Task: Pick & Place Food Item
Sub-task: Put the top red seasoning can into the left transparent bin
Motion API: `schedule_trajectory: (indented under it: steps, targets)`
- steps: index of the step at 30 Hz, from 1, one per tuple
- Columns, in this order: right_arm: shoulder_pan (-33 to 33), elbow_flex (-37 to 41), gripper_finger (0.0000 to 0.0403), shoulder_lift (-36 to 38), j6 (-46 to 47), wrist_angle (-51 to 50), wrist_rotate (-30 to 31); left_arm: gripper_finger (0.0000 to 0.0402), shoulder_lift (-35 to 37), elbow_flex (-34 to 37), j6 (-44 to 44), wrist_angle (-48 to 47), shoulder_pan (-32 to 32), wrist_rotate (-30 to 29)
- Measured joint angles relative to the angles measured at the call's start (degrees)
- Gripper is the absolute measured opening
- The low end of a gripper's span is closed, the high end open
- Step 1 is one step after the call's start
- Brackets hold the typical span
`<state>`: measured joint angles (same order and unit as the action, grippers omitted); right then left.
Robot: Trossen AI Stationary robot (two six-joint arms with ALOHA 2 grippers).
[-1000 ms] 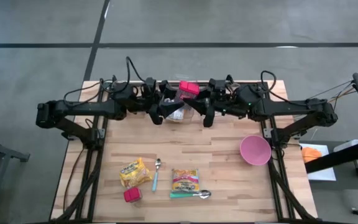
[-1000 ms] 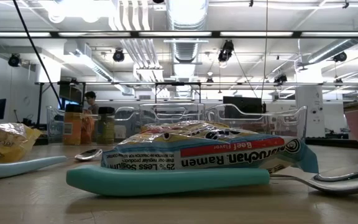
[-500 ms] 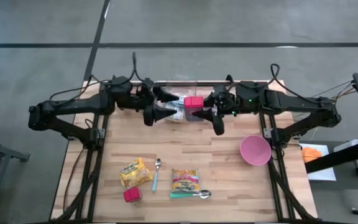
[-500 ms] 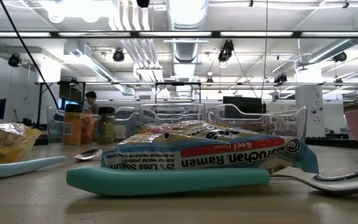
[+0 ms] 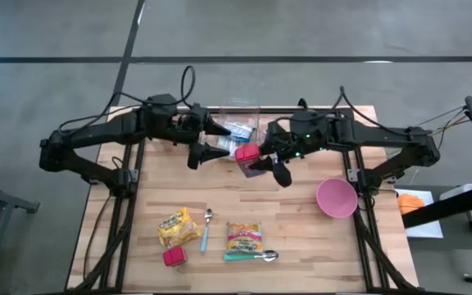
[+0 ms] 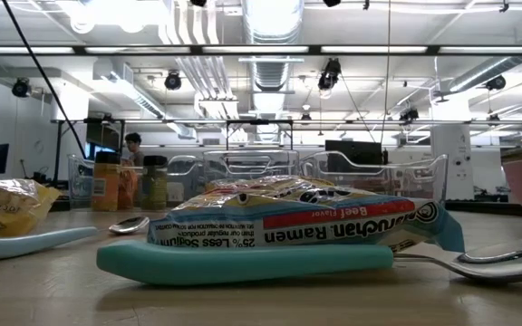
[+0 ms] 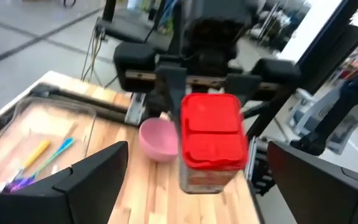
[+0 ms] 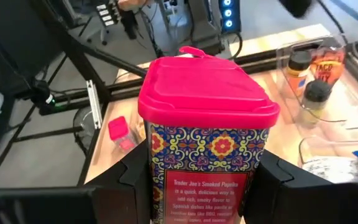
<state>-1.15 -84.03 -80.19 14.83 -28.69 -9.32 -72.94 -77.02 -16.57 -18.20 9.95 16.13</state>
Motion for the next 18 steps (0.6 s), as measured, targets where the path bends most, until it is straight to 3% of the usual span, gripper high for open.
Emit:
schedule_trajectory:
  steps: [5, 18]
  targets:
    - [-0.04, -0.52, 0.0158, -2.32, -0.07, 0.23, -2.07, 0.0392, -2.05, -1.24, 0.14, -3.59, -0.03, 0.52]
    - [-0.07, -3.13, 0.0158, -8.64, 0.49, -1.55, -2.81, 0.0392, -4.21, -1.24, -0.34, -4.93, -0.13, 9.30]
